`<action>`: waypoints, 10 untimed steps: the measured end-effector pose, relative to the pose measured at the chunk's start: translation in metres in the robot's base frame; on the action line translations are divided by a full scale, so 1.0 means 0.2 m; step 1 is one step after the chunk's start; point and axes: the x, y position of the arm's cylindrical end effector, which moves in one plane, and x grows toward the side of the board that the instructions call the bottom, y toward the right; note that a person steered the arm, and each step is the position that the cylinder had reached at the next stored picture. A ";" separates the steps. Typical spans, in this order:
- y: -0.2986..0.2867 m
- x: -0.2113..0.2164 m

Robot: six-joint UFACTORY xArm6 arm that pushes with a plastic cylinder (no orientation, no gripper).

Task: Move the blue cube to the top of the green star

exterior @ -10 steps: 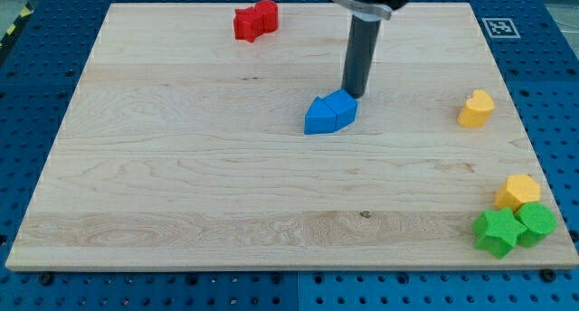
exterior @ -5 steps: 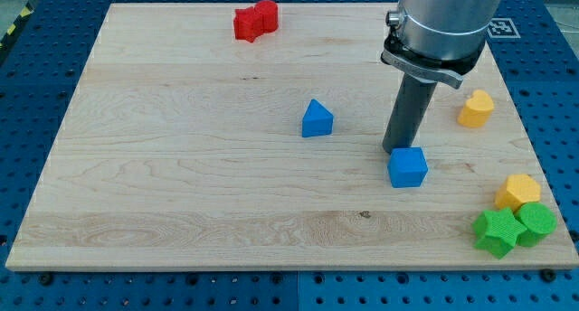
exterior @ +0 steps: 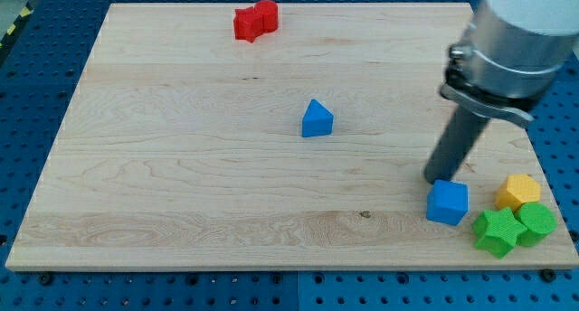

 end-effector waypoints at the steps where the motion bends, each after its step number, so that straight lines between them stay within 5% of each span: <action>1: -0.21 -0.05; 3: -0.26 0.27; 10: 0.13 0.22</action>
